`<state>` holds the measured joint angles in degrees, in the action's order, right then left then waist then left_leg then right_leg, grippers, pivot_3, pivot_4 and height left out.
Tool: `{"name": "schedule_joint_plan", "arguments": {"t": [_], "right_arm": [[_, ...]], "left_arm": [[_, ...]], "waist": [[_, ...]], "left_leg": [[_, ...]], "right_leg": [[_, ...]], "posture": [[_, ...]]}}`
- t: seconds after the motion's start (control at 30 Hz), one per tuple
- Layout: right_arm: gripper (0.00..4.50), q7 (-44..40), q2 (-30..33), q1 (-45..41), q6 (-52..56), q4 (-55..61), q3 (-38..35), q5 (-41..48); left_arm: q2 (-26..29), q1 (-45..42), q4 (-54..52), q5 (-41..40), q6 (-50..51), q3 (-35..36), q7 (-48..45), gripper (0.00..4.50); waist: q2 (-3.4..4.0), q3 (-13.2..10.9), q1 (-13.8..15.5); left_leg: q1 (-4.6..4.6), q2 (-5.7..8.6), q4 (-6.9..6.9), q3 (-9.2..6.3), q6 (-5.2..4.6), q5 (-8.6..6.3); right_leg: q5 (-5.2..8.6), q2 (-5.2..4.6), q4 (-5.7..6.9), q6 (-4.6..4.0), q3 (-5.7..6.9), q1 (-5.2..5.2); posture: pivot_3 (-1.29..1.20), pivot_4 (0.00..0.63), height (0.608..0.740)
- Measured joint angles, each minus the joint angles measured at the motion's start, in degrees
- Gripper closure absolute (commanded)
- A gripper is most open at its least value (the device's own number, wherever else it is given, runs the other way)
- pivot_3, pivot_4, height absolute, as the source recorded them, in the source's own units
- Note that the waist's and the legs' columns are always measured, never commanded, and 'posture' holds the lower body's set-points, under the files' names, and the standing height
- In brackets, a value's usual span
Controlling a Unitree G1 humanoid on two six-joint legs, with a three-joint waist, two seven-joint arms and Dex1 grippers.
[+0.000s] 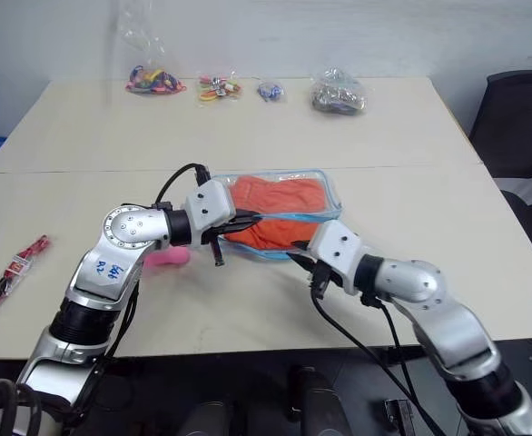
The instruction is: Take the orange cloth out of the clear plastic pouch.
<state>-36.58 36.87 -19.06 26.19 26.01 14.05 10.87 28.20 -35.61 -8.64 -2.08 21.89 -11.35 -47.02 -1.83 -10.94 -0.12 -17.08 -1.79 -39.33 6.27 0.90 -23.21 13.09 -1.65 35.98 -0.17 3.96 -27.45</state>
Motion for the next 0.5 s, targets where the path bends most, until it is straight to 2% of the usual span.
{"name": "schedule_joint_plan", "arguments": {"t": [0.07, 0.13, 0.2, 0.33, 0.5], "right_arm": [[4.12, 1.03, -2.03, -1.30, -1.53, -2.55, 2.02, -2.93], [3.70, 1.92, -3.87, -2.91, -2.97, -5.43, 3.50, -5.67], [3.16, 1.92, -4.18, -3.34, -4.28, -7.11, 4.07, -7.63], [1.79, 1.91, -4.71, -4.33, -5.98, -10.36, 5.77, -11.68], [1.79, 2.61, -5.35, -5.44, -7.39, -13.29, 5.96, -15.91]], "left_arm": [[-0.05, -0.02, -0.04, 0.02, 0.08, -0.09, 0.05, 4.50], [-0.14, -0.08, -0.13, 0.02, 0.20, -0.15, 0.15, 4.50], [-0.25, -0.12, -0.32, 0.03, 0.26, -0.43, 0.25, 4.50], [-0.30, -0.12, -0.59, 0.03, 0.69, -0.47, 0.73, 4.50], [-0.38, -0.12, -1.72, 0.04, 0.90, -0.60, 1.17, 4.50]], "waist": [[0.00, 0.00, 0.01], [0.00, 0.00, 0.00], [0.00, 0.00, 0.02], [0.00, 0.00, 0.03], [0.00, 0.00, -0.04]], "left_leg": [[-0.01, -0.01, -0.01, 0.00, 0.00, 0.00], [-0.01, 0.00, -0.01, 0.01, -0.01, 0.01], [-0.01, -0.01, -0.01, 0.00, -0.01, 0.01], [-0.02, 0.01, -0.01, 0.00, -0.02, 0.01], [-0.02, -0.01, -0.01, 0.00, -0.02, 0.01]], "right_leg": [[0.00, -0.01, 0.00, 0.00, 0.00, -0.01], [0.00, -0.02, 0.01, 0.00, 0.00, -0.01], [0.00, -0.02, 0.00, 0.00, 0.01, -0.01], [0.00, -0.05, -0.01, 0.00, 0.01, 0.00], [0.00, -0.04, 0.00, 0.00, 0.01, -0.01]], "posture": [[0.00, 0.150, 0.740], [0.00, 0.150, 0.740], [0.00, 0.150, 0.740], [0.00, 0.150, 0.740], [0.00, 0.150, 0.740]]}}
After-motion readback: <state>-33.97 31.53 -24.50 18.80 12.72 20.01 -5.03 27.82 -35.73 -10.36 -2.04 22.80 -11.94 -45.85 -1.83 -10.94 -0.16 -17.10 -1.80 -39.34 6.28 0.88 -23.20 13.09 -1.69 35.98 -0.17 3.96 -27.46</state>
